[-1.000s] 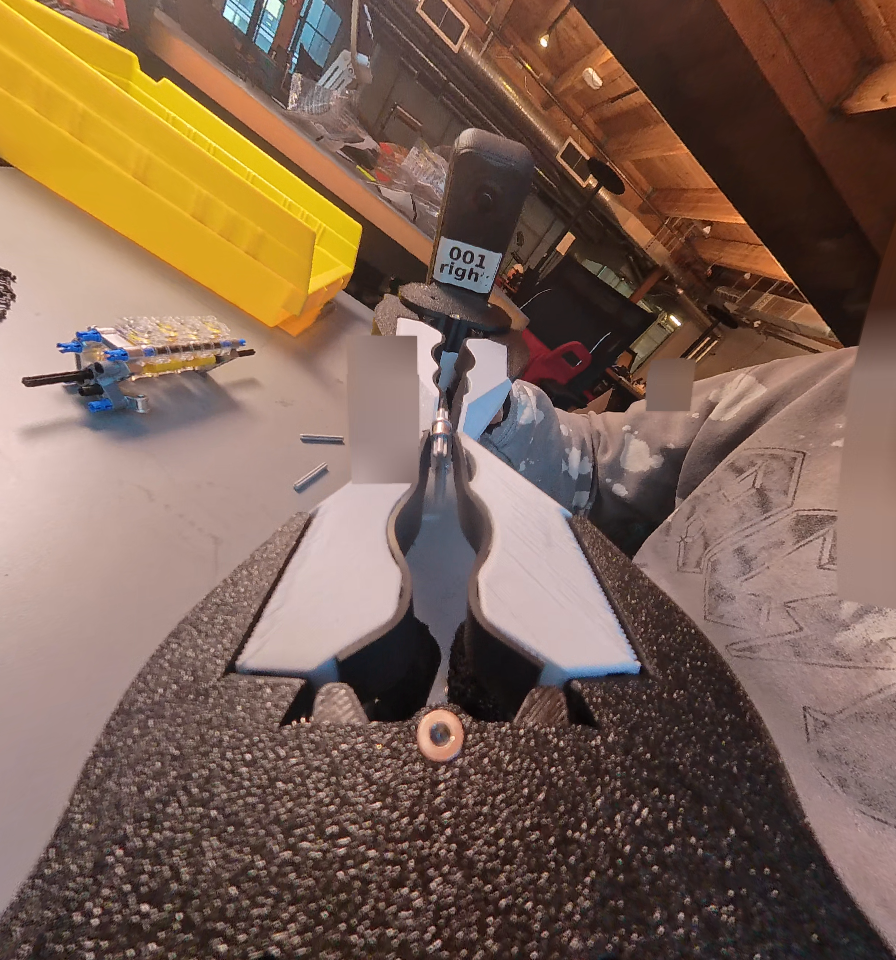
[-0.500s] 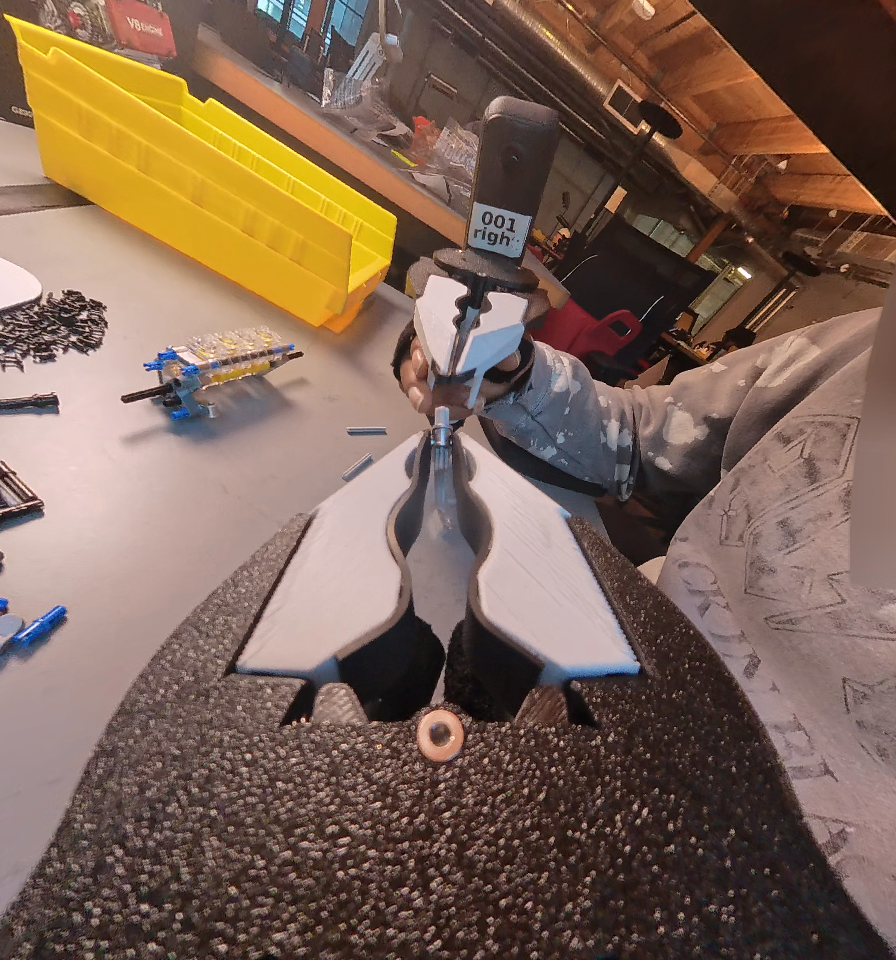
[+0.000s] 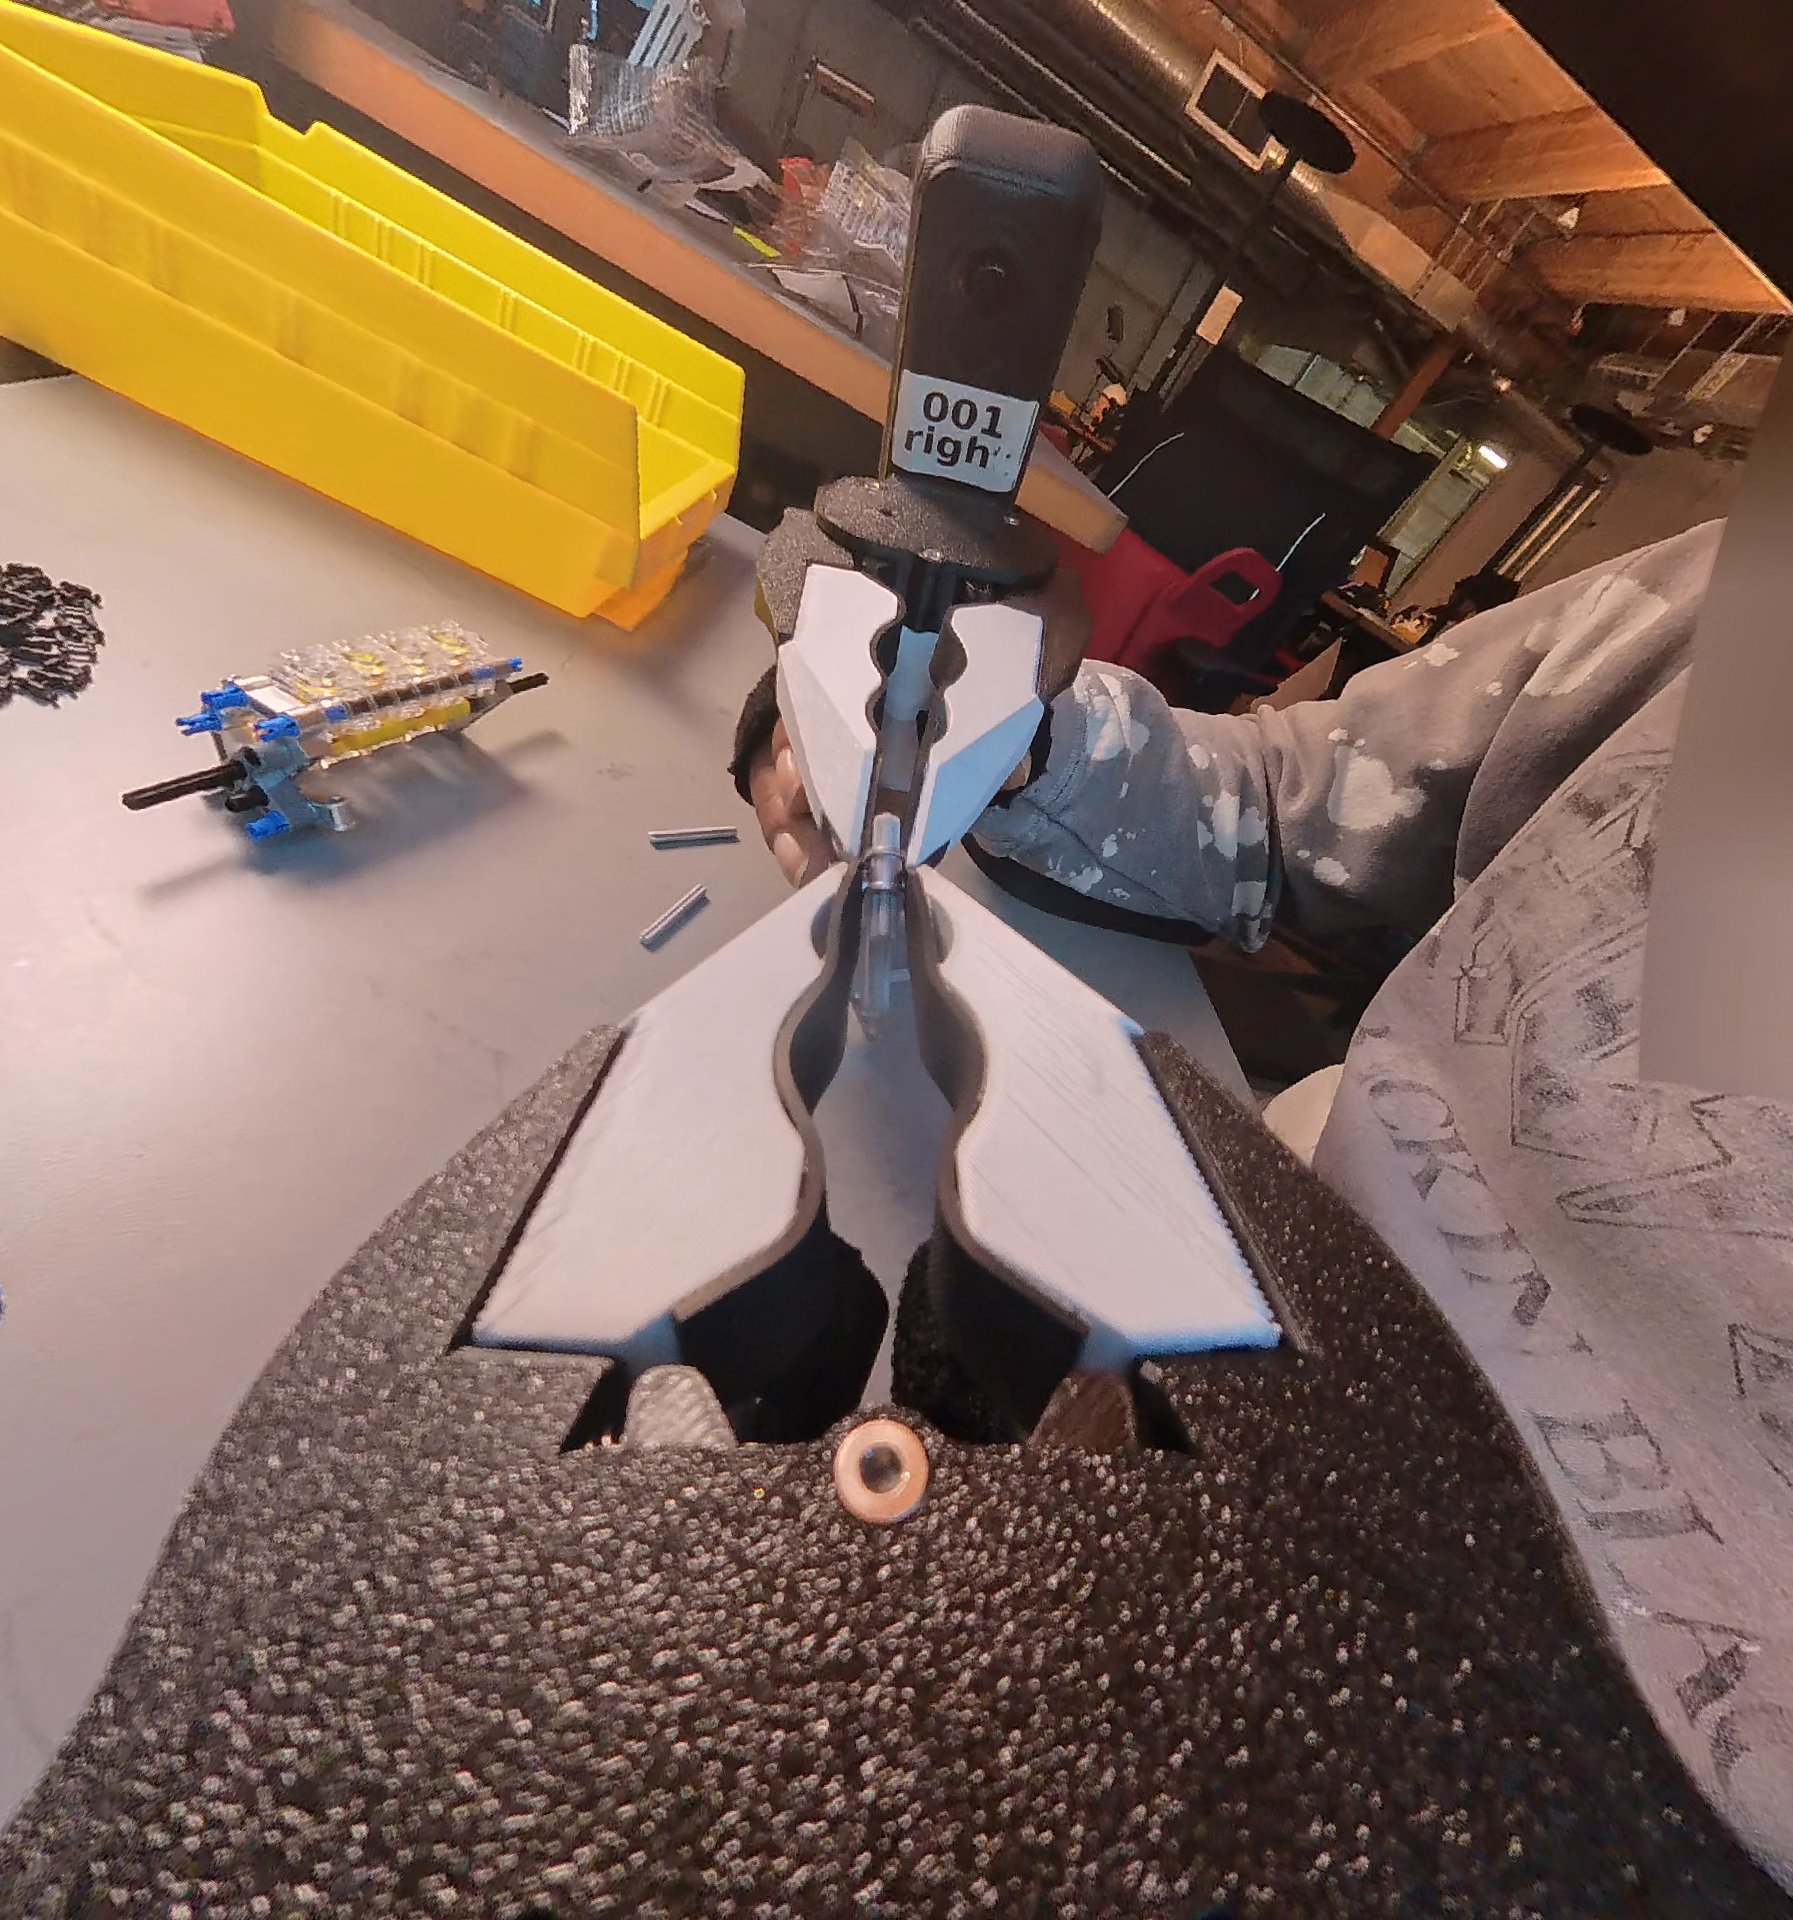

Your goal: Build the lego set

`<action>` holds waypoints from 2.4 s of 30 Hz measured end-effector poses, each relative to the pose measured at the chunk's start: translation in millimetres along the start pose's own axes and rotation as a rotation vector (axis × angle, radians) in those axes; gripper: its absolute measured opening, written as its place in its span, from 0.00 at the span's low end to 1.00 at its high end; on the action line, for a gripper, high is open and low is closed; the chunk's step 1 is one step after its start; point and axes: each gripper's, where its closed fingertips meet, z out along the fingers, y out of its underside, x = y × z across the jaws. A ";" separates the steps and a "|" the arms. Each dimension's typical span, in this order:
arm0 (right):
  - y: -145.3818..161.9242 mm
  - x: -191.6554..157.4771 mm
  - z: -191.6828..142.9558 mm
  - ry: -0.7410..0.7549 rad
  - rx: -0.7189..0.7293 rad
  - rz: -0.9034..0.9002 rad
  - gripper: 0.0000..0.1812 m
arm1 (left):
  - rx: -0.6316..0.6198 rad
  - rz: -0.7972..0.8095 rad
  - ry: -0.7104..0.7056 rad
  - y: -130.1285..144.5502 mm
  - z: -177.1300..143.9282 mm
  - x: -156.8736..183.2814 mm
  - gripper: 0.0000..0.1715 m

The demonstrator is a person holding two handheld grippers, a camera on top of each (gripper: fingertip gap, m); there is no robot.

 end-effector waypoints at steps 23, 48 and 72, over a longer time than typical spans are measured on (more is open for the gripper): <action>-6.1 -21.8 0.0 0.045 -0.015 -0.401 0.01 | -0.045 0.270 0.018 5.0 0.5 20.8 0.04; -23.3 -9.4 -21.4 0.034 0.091 -0.253 0.04 | -0.156 0.278 -0.145 19.4 -4.5 -11.2 0.03; -31.1 -6.3 -14.5 -0.116 0.231 0.132 0.15 | 0.154 -0.110 0.041 -8.4 -3.1 -3.9 0.03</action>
